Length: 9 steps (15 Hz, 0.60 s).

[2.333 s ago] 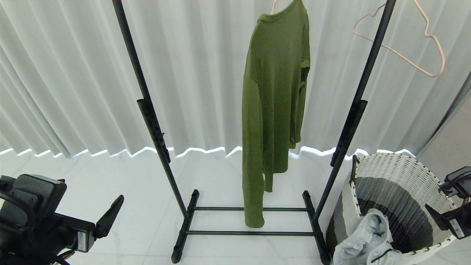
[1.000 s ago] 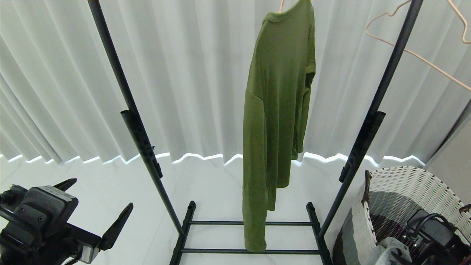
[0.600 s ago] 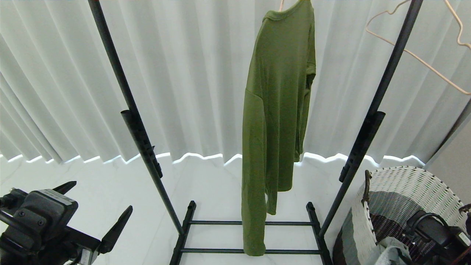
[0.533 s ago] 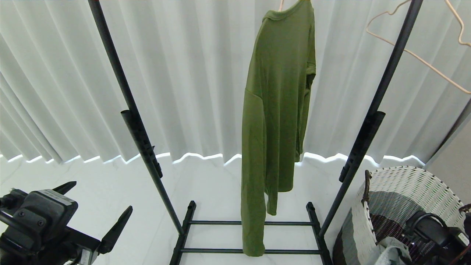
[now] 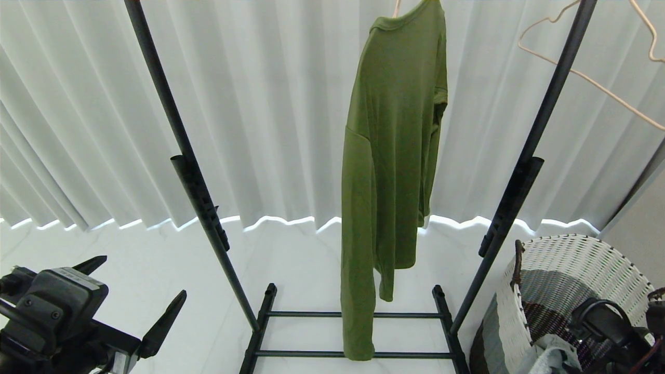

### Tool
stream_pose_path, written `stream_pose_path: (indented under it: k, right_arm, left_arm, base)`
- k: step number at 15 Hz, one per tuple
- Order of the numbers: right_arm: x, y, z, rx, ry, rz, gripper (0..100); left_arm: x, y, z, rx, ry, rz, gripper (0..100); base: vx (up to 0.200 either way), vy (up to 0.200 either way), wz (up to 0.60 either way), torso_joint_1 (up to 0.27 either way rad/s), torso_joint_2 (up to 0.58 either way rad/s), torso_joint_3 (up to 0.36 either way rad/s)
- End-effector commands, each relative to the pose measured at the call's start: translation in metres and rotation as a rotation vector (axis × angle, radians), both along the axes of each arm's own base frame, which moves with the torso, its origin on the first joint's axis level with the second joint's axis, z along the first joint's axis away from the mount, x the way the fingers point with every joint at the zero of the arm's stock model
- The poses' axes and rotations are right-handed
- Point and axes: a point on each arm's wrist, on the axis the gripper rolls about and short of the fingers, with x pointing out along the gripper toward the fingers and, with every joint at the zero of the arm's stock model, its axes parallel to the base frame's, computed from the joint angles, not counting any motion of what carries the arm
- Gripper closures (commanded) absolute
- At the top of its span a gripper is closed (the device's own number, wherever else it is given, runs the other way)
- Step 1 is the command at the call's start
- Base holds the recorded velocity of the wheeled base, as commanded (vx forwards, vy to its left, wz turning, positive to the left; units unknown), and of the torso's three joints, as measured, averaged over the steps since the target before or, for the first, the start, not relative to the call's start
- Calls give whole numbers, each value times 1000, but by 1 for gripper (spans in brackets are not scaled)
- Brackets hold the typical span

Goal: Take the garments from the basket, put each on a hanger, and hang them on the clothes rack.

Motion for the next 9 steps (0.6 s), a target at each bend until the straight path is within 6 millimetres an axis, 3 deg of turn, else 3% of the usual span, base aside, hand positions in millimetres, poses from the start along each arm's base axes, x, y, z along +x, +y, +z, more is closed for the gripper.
stream_pose_path:
  k: [1, 4, 7, 9]
  right_arm:
    - [0, 0, 0, 2, 0, 0, 100]
    - [-1, 0, 4, 3, -30, 1, 100]
    - [13, 2, 22, 18, -152, 1, 100]
    - [48, 6, 64, 26, -353, 3, 100]
  left_arm:
    - [0, 0, 0, -2, -4, 1, 0]
    - [-3, 1, -1, 0, -2, -1, 0]
    - [-6, 3, -1, 4, -12, 1, 0]
    - [-9, 4, 1, 46, -33, -5, 0]
  base:
    - [0, 0, 0, 0, 0, 0]
    - [0, 0, 0, 0, 0, 0]
    - [0, 0, 0, 0, 0, 0]
    - [0, 0, 0, 0, 0, 0]
